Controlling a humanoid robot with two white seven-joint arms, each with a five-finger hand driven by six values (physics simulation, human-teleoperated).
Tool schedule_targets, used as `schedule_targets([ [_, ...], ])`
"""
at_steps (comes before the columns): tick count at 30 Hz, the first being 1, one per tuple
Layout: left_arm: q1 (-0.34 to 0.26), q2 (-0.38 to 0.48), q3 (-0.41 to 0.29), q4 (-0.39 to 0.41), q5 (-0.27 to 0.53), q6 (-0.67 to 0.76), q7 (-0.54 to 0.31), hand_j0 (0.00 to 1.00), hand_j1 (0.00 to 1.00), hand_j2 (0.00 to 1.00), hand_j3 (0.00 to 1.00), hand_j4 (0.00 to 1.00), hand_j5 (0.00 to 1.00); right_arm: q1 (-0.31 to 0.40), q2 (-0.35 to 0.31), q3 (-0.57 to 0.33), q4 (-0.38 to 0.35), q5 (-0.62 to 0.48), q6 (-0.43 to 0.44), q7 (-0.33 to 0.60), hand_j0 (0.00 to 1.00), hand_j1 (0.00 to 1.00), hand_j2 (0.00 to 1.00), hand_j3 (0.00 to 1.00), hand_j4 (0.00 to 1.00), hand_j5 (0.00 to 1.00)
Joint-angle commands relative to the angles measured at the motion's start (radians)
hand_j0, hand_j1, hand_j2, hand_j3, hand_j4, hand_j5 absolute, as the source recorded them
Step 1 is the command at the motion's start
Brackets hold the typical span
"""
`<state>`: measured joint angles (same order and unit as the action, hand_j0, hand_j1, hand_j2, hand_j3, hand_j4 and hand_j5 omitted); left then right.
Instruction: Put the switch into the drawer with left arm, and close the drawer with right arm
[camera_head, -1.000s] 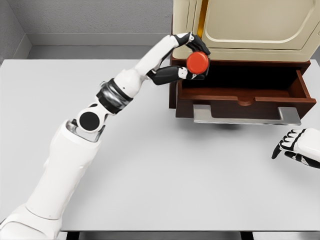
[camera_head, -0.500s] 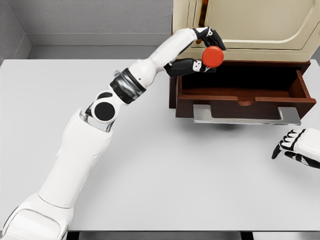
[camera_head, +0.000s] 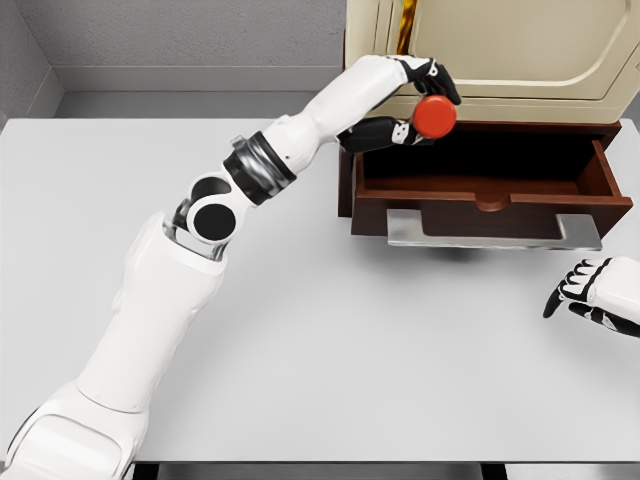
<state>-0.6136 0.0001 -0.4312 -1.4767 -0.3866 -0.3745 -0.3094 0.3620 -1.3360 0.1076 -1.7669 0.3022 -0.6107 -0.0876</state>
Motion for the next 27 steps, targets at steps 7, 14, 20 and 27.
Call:
schedule_targets([
  [7, 0.005, 0.0, 0.0, -0.034, -0.017, 0.002, 0.001, 0.67, 0.67, 0.67, 0.67, 0.67, 0.67, 0.0, -0.005, 0.0, 0.0, -0.006, 0.0, 0.0, 0.49, 0.49, 0.49, 0.49, 0.49, 0.49],
  [14, 0.006, 0.0, 0.0, -0.043, -0.023, 0.002, 0.001, 0.68, 0.68, 0.68, 0.68, 0.68, 0.68, 0.0, -0.003, -0.002, 0.0, -0.006, 0.0, 0.0, 0.49, 0.49, 0.49, 0.49, 0.49, 0.49],
  [20, 0.008, 0.0, -0.003, -0.054, -0.024, 0.003, 0.001, 0.69, 0.69, 0.69, 0.69, 0.69, 0.69, 0.0, -0.006, -0.002, 0.0, -0.006, 0.0, 0.0, 0.49, 0.49, 0.49, 0.49, 0.49, 0.49],
  [27, 0.011, 0.0, -0.015, -0.085, -0.026, 0.008, 0.001, 0.75, 0.75, 0.75, 0.75, 0.75, 0.75, 0.0, -0.006, 0.0, 0.0, -0.006, 0.0, 0.0, 0.5, 0.5, 0.5, 0.5, 0.5, 0.5],
])
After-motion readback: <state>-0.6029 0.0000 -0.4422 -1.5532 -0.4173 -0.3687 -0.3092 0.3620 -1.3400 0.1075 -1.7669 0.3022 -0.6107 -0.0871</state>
